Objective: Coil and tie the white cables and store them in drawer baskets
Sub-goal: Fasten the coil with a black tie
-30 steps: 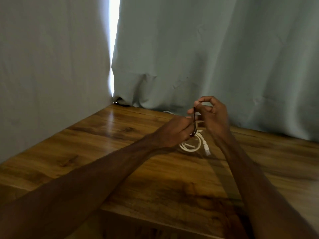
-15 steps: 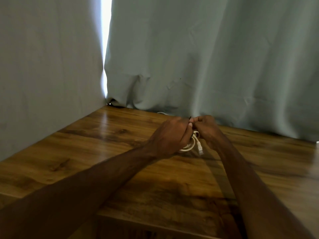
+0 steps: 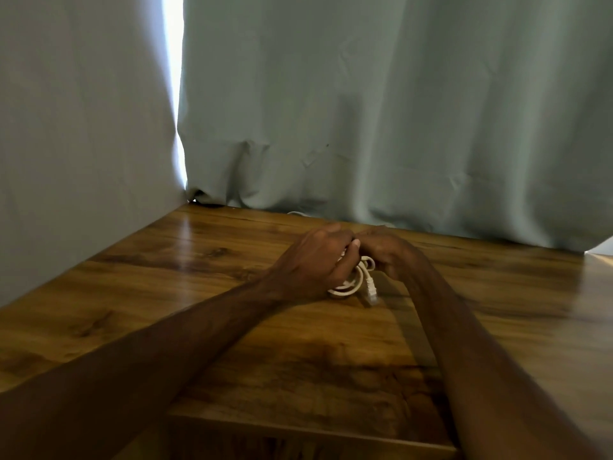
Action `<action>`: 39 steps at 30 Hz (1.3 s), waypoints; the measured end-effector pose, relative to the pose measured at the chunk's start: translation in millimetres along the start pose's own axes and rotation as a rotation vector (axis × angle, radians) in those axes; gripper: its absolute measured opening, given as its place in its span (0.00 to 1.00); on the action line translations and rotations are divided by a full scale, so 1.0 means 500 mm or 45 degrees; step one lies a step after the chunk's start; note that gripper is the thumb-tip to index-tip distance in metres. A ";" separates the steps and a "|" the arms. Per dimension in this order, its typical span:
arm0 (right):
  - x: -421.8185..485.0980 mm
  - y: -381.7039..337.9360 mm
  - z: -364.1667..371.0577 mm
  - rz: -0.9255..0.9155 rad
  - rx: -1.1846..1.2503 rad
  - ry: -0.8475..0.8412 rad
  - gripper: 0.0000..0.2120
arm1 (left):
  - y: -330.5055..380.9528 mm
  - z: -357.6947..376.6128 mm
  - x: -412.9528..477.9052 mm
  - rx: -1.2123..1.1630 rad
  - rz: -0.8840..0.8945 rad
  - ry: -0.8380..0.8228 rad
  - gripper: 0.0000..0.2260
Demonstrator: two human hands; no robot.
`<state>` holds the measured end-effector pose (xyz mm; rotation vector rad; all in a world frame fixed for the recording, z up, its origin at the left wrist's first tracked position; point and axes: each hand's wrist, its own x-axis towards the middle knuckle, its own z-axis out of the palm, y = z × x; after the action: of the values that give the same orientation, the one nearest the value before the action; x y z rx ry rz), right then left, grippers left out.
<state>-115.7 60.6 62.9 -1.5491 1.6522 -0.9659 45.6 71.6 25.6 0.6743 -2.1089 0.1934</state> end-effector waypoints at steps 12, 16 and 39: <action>0.005 -0.030 0.020 -0.558 -0.016 0.336 0.07 | -0.053 -0.007 0.015 -0.120 -0.467 0.103 0.18; -0.041 -0.071 0.038 -0.718 0.002 0.094 0.10 | -0.100 -0.028 0.019 -0.012 -0.678 0.191 0.19; -0.049 -0.077 0.113 -0.607 -0.268 0.383 0.09 | -0.144 -0.049 0.021 -0.162 -0.822 0.314 0.20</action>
<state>-45.8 79.8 67.0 -2.0827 1.6570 -1.3605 96.4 16.1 40.7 1.1480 -1.5641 -0.2058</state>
